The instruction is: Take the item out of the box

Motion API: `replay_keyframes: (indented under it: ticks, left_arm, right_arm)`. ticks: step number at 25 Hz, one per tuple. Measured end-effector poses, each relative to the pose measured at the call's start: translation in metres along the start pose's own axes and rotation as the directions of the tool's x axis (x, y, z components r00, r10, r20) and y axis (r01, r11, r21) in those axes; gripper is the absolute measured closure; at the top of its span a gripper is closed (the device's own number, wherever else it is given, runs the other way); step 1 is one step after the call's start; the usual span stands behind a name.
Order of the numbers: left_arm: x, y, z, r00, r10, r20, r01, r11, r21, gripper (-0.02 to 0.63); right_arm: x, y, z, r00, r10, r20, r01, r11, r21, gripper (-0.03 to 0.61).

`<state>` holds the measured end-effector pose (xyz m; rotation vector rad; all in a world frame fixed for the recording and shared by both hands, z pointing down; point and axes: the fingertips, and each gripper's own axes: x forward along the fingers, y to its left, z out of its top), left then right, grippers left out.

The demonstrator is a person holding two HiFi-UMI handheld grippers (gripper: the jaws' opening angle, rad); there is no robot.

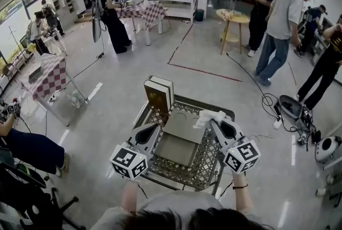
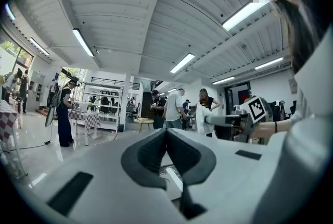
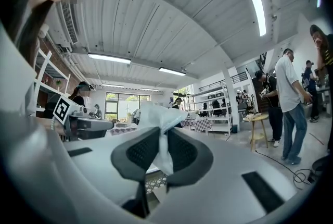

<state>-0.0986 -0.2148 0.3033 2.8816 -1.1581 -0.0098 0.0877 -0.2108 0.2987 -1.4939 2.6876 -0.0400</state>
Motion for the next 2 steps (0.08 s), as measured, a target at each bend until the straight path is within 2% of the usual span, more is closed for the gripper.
replay_keyframes:
  ticks: [2]
  left_arm:
    - [0.0014,-0.0023,-0.0004,1.000,0.000,0.002,0.000,1.000,0.001,0.596]
  right_arm:
    - [-0.0024,-0.0021,-0.0003,1.000,-0.001,0.001,0.001,1.000,-0.001,0.514]
